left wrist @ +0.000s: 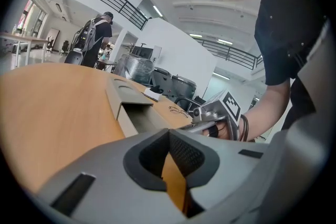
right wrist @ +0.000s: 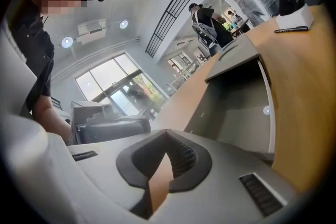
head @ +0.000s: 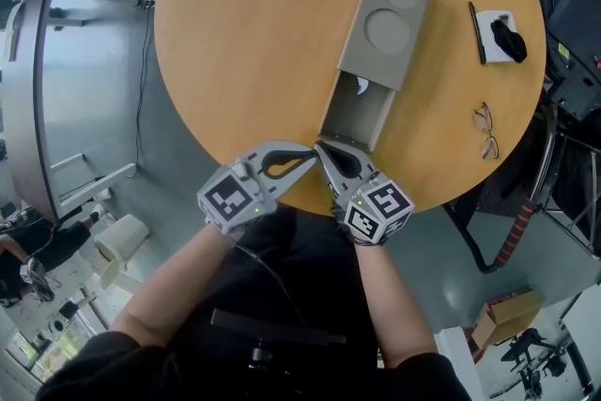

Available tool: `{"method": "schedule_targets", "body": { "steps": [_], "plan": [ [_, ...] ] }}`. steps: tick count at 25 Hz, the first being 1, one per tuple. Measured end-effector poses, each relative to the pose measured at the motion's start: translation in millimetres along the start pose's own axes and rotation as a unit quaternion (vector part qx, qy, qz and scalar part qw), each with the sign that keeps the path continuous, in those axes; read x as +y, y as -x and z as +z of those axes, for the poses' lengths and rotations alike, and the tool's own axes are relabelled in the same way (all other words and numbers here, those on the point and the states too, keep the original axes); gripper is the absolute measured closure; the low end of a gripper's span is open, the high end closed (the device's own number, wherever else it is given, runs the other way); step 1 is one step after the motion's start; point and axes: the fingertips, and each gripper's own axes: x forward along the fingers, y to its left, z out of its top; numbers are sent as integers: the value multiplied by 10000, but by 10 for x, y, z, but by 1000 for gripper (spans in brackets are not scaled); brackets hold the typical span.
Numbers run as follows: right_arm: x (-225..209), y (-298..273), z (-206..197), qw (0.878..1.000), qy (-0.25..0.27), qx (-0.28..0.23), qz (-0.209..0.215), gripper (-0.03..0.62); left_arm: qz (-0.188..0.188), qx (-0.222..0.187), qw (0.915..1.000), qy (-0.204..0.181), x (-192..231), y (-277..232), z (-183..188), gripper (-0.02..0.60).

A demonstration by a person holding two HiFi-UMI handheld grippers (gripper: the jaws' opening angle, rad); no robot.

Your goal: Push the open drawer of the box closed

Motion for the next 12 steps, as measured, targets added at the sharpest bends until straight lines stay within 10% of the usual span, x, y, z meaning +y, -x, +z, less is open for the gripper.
{"method": "schedule_targets", "body": {
  "steps": [12],
  "plan": [
    [-114, -44, -141, 9987, -427, 263, 9, 586, 141, 94, 9999, 18, 96, -19, -62, 548]
  ]
}}
